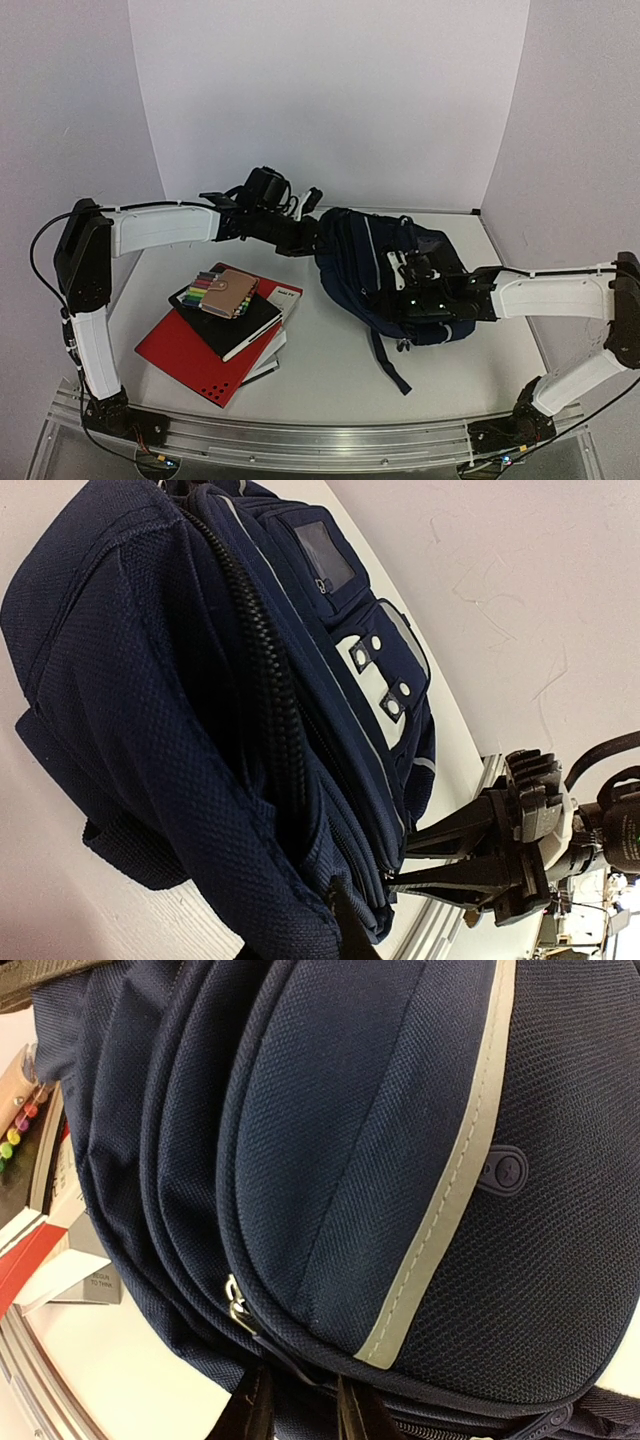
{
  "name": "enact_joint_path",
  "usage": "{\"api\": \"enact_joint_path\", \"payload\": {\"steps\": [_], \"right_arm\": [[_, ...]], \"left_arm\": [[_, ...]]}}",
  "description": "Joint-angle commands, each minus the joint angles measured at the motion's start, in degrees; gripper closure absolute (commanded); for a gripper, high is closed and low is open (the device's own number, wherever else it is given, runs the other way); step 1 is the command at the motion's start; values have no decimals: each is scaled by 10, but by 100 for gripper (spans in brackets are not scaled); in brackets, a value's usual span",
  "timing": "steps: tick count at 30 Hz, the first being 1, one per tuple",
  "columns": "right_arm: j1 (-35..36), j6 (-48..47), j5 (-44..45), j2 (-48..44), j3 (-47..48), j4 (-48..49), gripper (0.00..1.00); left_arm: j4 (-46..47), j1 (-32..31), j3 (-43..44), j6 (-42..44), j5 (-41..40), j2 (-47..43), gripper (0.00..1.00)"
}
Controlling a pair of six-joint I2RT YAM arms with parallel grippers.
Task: Pack the student bag
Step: Unzip the student bag at the center of the board.
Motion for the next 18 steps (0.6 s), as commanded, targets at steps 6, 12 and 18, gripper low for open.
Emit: {"api": "enact_joint_path", "payload": {"steps": [6, 12, 18], "right_arm": [[0, 1, 7, 27, 14, 83, 76], [0, -20, -12, 50, 22, 118, 86], [0, -30, -25, 56, 34, 129, 100]], "left_arm": [[64, 0, 23, 17, 77, -52, 100], [68, 0, 19, 17, 91, -48, 100], [62, 1, 19, 18, 79, -44, 100]]}}
